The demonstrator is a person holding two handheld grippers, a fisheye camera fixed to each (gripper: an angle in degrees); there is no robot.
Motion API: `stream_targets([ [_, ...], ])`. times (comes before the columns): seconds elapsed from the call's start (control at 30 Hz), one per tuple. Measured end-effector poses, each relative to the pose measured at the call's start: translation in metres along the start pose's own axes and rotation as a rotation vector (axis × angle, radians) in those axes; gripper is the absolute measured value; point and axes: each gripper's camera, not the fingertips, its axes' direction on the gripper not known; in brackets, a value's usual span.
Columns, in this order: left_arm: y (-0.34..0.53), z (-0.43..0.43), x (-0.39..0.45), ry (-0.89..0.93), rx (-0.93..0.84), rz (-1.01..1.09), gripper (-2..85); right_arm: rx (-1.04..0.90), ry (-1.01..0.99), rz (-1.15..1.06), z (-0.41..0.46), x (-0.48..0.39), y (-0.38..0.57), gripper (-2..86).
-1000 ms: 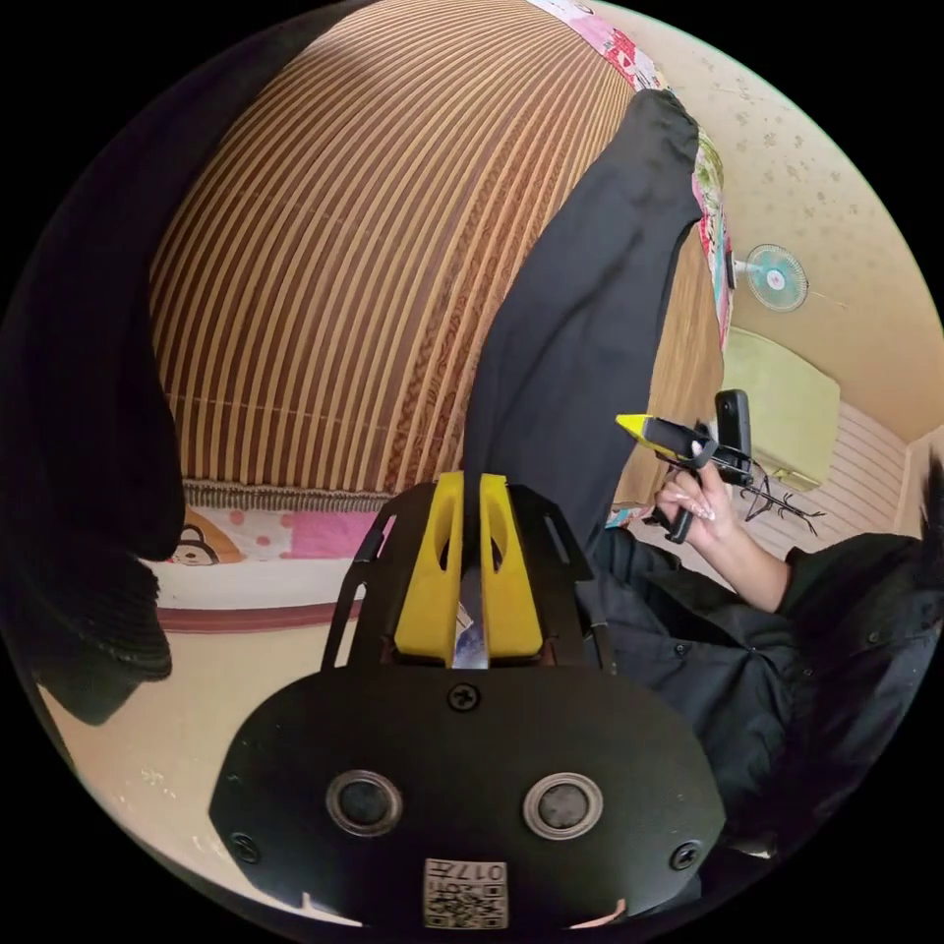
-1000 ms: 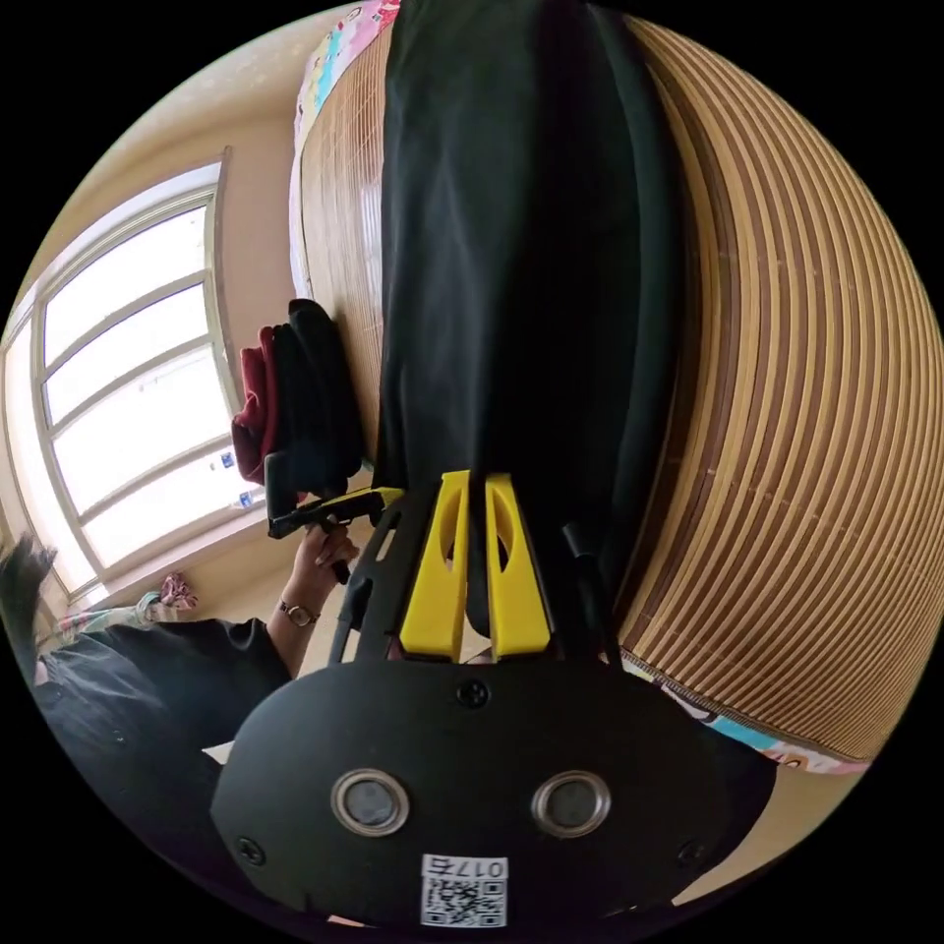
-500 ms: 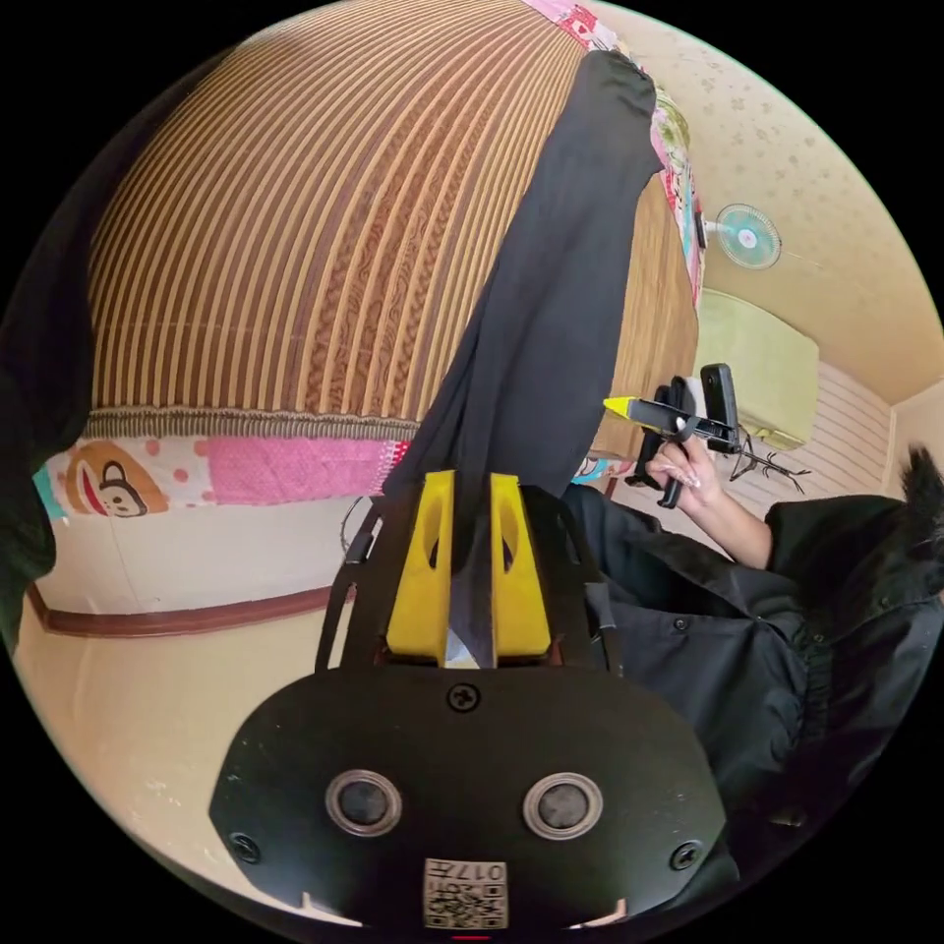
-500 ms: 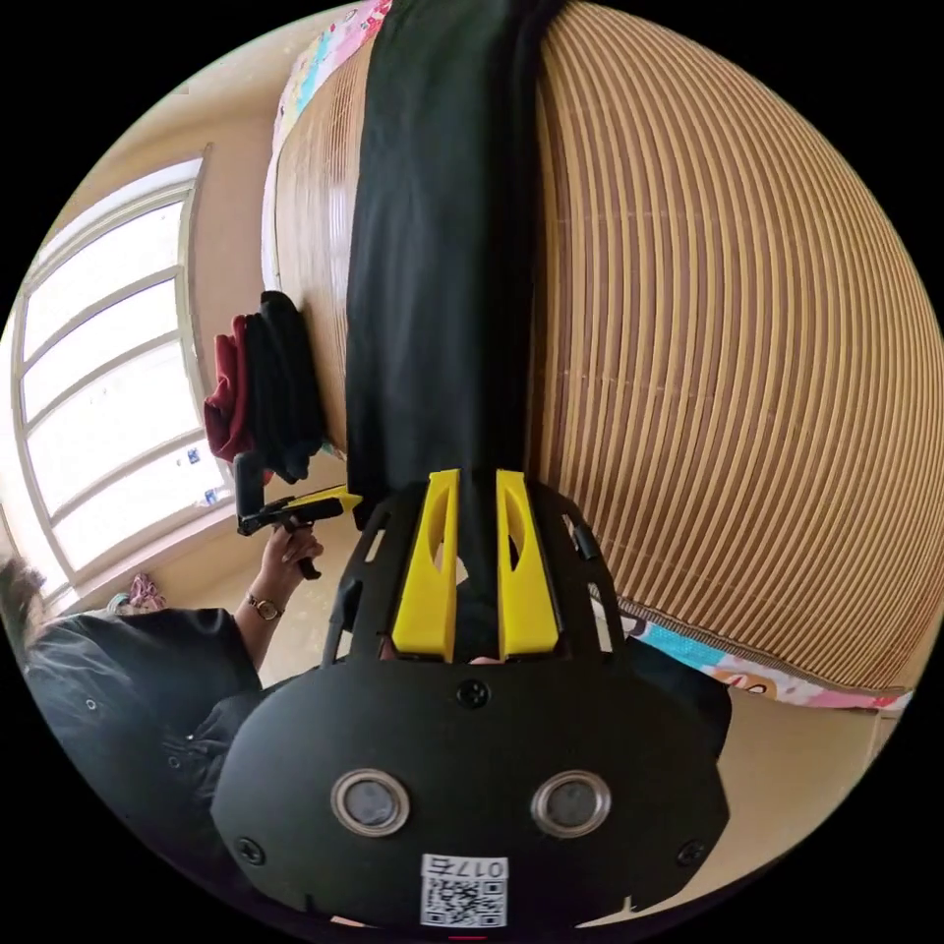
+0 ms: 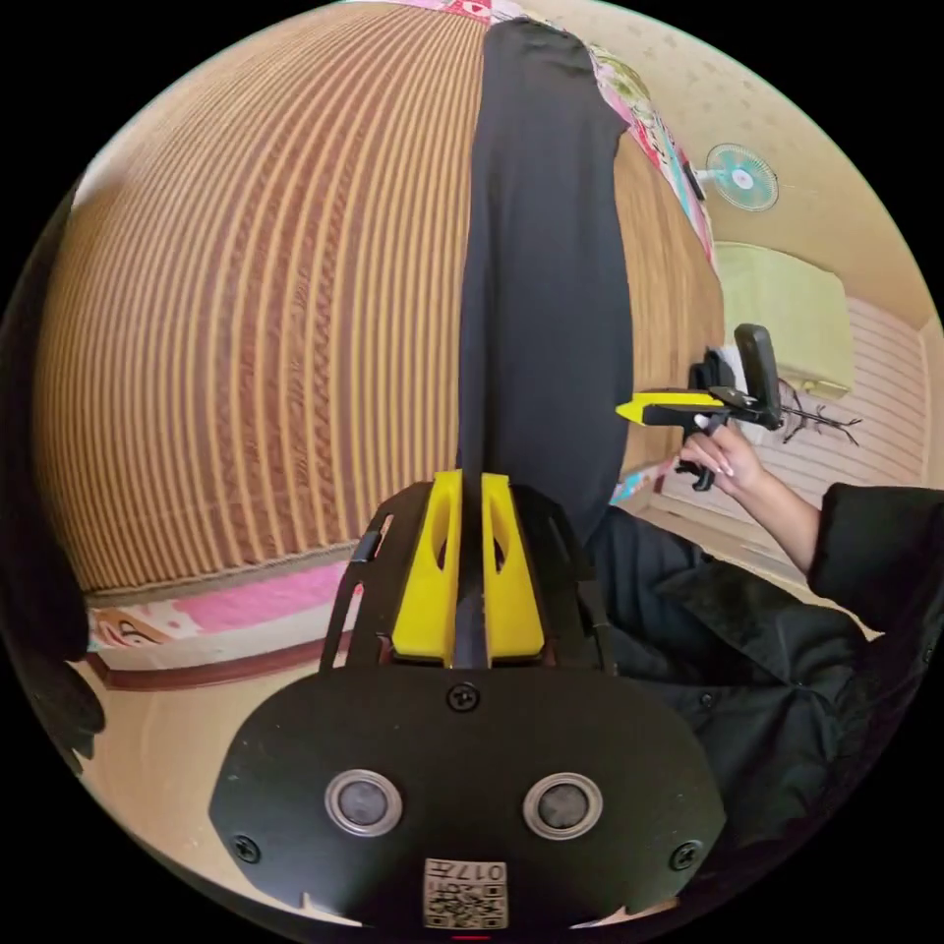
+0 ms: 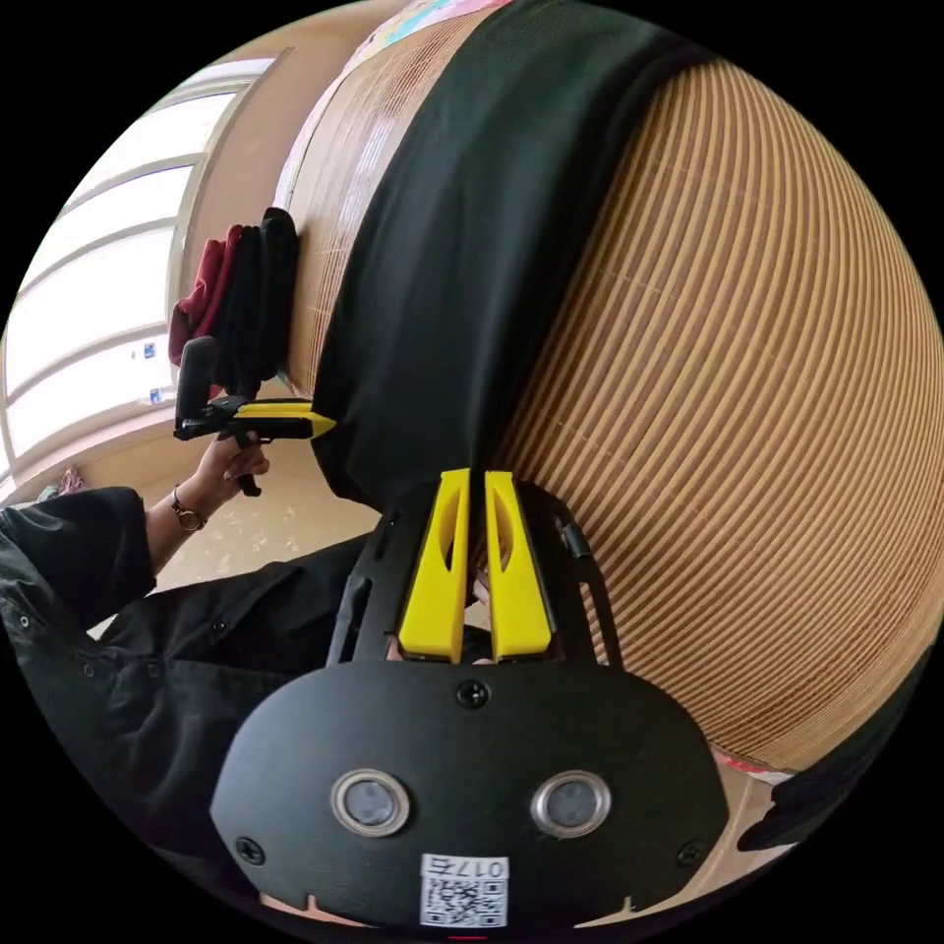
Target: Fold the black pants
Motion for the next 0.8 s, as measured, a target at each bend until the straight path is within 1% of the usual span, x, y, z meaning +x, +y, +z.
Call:
stream_targets([
  [0.07,0.01,0.025,0.006,0.07,-0.076,-0.004,4.7,-0.068,0.005,0.042,-0.007,0.013,0.032,4.6],
  [0.1,0.013,0.031,0.009,0.095,-0.074,-0.006,5.0,-0.068,0.003,0.054,-0.011,0.017,0.038,4.9],
  [0.13,0.013,0.03,0.009,0.107,-0.056,-0.006,5.3,-0.011,0.017,0.081,-0.026,0.023,0.052,5.4],
  [0.17,0.01,0.024,0.007,0.136,0.005,-0.008,6.4,0.084,0.014,0.115,-0.046,0.033,0.064,6.7],
  [0.2,0.002,0.017,0.002,0.167,0.071,-0.014,8.3,0.129,0.002,0.142,-0.054,0.04,0.069,7.4],
  [0.27,-0.021,0.008,-0.01,0.201,0.148,-0.01,10.6,0.253,-0.14,0.232,-0.077,0.076,0.07,10.5],
  [0.3,-0.042,0.005,-0.017,0.202,0.173,0.008,12.0,0.275,-0.189,0.237,-0.08,0.084,0.067,11.0],
  [0.37,-0.078,0.001,-0.027,0.201,0.19,0.024,12.8,0.318,-0.359,0.223,-0.079,0.106,0.042,11.4],
  [0.43,-0.114,0.001,-0.031,0.22,0.188,0.056,12.0,0.32,-0.42,0.194,-0.075,0.109,0.02,10.1],
  [0.5,-0.156,0.018,-0.03,0.242,0.088,0.095,9.8,0.288,-0.485,0.176,-0.067,0.11,0.003,7.0],
  [0.53,-0.164,0.025,-0.03,0.251,0.052,0.096,9.0,0.257,-0.564,0.161,-0.062,0.109,-0.004,6.1],
  [0.57,-0.176,0.039,-0.029,0.272,-0.02,0.091,7.5,0.231,-0.595,0.164,-0.058,0.105,-0.003,5.2],
  [0.6,-0.18,0.049,-0.029,0.293,-0.063,0.088,6.7,0.226,-0.594,0.167,-0.059,0.102,0.001,4.9],
  [0.67,-0.174,0.051,-0.029,0.306,-0.069,0.083,5.6,0.286,-0.641,0.123,-0.078,0.085,0.031,3.9],
  [0.73,-0.155,0.039,-0.018,0.4,-0.028,0.17,5.0,0.353,-0.729,0.065,-0.099,0.066,0.067,3.6],
  [0.8,-0.114,0.01,0.005,0.499,0.043,0.297,4.6,0.408,-0.811,-0.008,-0.122,0.042,0.107,3.4],
])
